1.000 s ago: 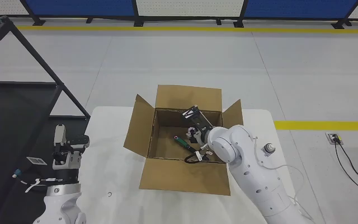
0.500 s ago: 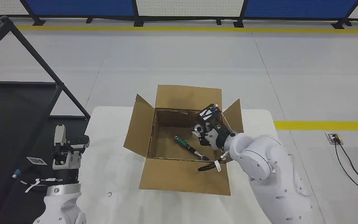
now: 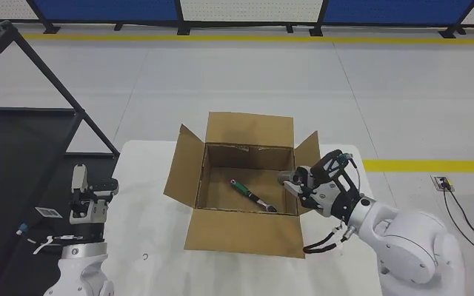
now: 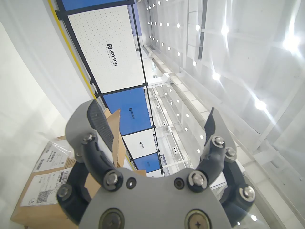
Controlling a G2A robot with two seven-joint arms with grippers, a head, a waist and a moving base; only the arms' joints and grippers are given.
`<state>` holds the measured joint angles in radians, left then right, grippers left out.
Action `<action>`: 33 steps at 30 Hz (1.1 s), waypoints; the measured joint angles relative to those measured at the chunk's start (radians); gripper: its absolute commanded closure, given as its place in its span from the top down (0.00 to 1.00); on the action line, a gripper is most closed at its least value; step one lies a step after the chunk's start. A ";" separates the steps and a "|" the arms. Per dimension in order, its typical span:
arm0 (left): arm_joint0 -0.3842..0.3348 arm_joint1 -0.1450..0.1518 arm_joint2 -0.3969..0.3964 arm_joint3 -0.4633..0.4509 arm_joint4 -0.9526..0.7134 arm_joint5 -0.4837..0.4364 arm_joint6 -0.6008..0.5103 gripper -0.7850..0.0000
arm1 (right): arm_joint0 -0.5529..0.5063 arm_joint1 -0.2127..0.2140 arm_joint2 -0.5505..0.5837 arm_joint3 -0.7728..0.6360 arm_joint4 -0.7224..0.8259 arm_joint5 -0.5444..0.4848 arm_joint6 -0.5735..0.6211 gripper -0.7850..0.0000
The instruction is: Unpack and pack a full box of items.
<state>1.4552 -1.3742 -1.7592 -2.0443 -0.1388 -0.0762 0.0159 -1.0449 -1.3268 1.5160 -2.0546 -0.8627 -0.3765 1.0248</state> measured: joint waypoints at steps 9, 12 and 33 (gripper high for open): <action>0.000 0.000 0.000 0.000 0.000 0.000 0.000 1.00 | 0.000 0.000 0.000 0.000 0.000 0.000 0.000 0.00; 0.000 0.000 0.000 0.000 0.000 0.000 0.000 1.00 | 0.000 0.000 0.000 0.000 0.000 0.000 0.000 0.00; 0.000 0.000 0.000 0.000 0.000 0.000 0.000 1.00 | -0.205 0.054 0.441 -0.126 0.170 0.003 -0.118 0.00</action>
<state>1.4552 -1.3742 -1.7592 -2.0443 -0.1388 -0.0762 0.0159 -1.2503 -1.2724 1.9566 -2.1803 -0.6928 -0.3737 0.9070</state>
